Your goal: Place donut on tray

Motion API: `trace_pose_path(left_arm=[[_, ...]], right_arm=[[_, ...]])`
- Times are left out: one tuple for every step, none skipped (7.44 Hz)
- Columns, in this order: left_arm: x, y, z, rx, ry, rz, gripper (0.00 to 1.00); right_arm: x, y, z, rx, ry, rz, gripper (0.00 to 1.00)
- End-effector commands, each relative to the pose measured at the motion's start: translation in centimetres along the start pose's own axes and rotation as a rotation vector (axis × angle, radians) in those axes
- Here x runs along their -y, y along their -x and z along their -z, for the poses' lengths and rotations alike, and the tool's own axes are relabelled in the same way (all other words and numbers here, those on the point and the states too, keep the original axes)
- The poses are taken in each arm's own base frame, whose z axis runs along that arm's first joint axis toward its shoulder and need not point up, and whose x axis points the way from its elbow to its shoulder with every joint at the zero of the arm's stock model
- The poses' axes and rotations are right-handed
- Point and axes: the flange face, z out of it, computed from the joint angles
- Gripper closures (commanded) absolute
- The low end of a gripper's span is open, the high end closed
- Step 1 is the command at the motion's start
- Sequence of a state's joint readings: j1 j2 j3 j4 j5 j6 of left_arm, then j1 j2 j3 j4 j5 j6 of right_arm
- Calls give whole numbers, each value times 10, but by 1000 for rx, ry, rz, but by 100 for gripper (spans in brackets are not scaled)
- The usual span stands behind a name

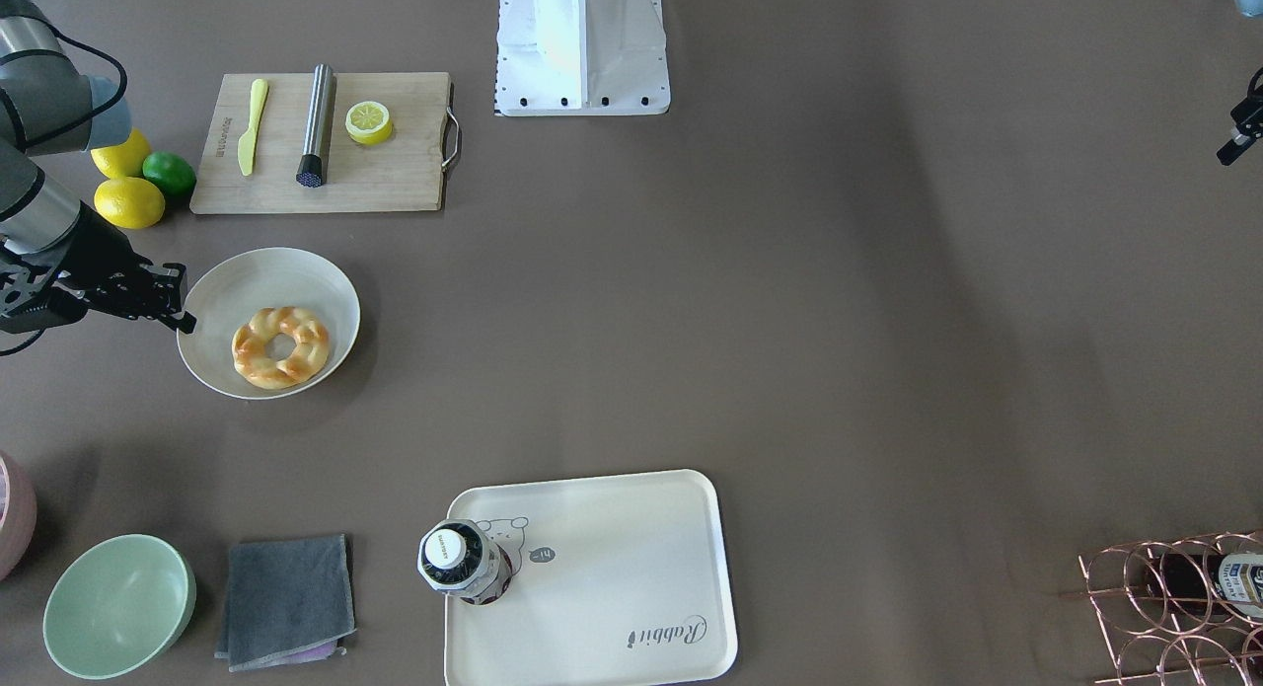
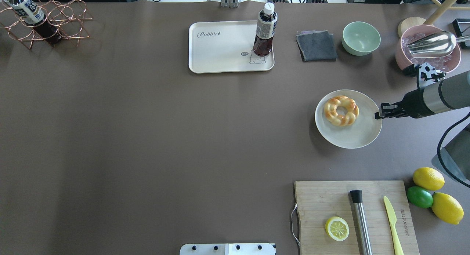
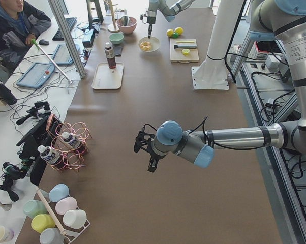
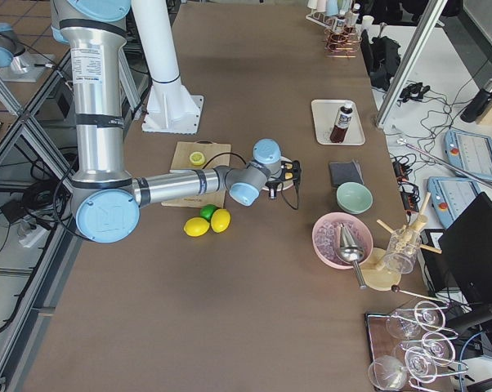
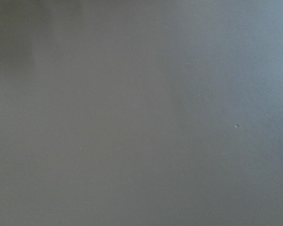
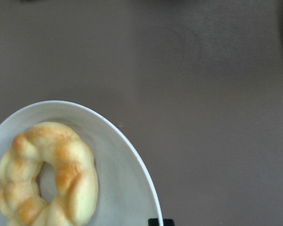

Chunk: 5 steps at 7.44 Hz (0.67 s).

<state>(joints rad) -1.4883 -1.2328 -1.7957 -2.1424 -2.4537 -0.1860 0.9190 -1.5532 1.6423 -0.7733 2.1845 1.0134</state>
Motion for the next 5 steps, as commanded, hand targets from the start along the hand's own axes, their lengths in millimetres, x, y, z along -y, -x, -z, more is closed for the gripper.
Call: trace_pose_path(left_arm=[[90, -85, -30, -77, 3, 33, 4], [122, -132, -46, -120, 18, 70, 4], [149, -194, -69, -171, 52, 106, 3], [171, -272, -90, -238, 96, 144, 3], [179, -339, -96, -294, 140, 227, 3]], right_arm=[[9, 96, 7, 123, -8, -56, 100], [2, 129, 7, 159, 0, -77, 100], [-5, 161, 5, 190, 12, -99, 100], [-12, 190, -5, 196, 19, -110, 100], [-11, 222, -6, 201, 16, -115, 100]])
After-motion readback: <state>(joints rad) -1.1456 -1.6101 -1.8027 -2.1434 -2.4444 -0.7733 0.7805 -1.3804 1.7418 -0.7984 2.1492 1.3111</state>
